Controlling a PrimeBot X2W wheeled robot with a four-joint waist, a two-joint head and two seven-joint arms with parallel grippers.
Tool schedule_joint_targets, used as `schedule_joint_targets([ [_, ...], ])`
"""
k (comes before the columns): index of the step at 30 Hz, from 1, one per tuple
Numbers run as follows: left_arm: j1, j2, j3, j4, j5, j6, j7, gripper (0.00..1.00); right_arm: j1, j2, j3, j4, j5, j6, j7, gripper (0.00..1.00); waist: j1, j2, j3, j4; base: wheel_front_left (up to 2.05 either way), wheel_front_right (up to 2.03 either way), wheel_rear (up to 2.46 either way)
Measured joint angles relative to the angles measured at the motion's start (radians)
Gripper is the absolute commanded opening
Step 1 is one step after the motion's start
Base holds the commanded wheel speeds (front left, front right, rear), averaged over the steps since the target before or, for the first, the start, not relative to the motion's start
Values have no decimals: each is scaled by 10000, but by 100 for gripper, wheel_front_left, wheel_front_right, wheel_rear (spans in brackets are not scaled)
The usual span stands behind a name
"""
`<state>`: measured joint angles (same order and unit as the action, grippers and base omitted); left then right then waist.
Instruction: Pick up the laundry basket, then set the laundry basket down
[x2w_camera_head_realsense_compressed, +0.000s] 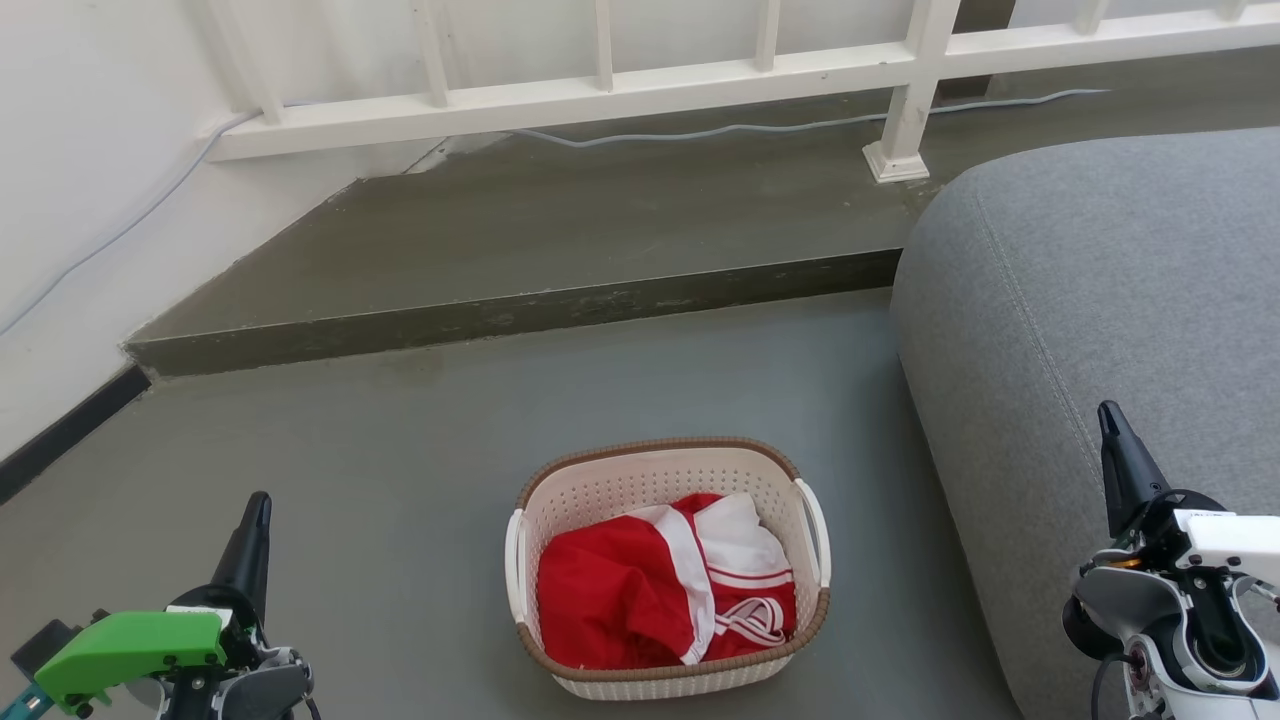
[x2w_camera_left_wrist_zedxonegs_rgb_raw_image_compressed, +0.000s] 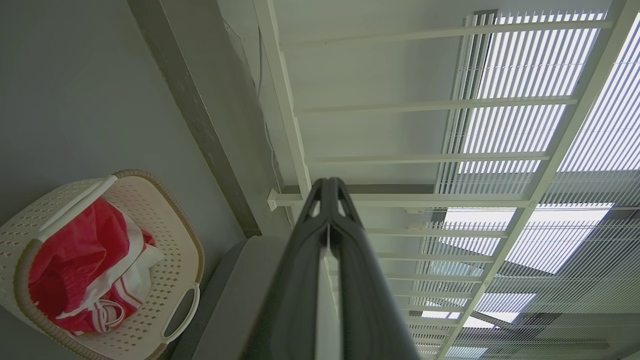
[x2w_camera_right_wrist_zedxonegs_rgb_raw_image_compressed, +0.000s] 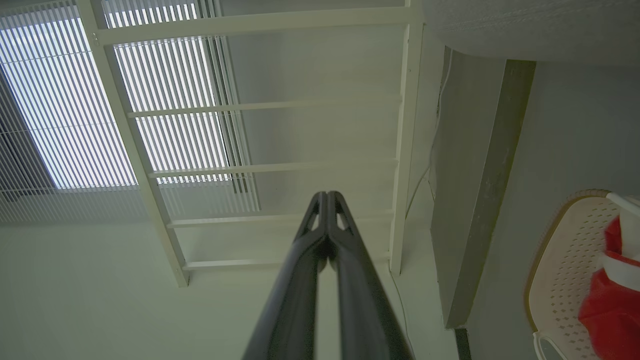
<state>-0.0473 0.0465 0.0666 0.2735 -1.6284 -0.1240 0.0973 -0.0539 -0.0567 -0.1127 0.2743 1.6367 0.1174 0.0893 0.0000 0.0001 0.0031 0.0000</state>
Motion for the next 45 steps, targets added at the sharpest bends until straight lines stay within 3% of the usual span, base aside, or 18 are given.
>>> schedule_joint_targets([
  [26, 161, -69, -42, 259, 40, 10, -2, 0, 168, 81, 0, 236, 2, -42, -4, 0, 0, 0, 0, -1, 0, 0, 0],
  [27, 262, -111, -52, 382, 40, 10, -2, 100, 284, 144, 2, 343, 2, -44, -4, 100, 0, 0, -1, -1, 0, 0, 0],
  [45, 478, -253, -380, 234, 255, 12, -527, 100, 570, 274, 186, -15, 10, -44, -238, 100, 0, 0, 29, 1, 0, 0, 0],
])
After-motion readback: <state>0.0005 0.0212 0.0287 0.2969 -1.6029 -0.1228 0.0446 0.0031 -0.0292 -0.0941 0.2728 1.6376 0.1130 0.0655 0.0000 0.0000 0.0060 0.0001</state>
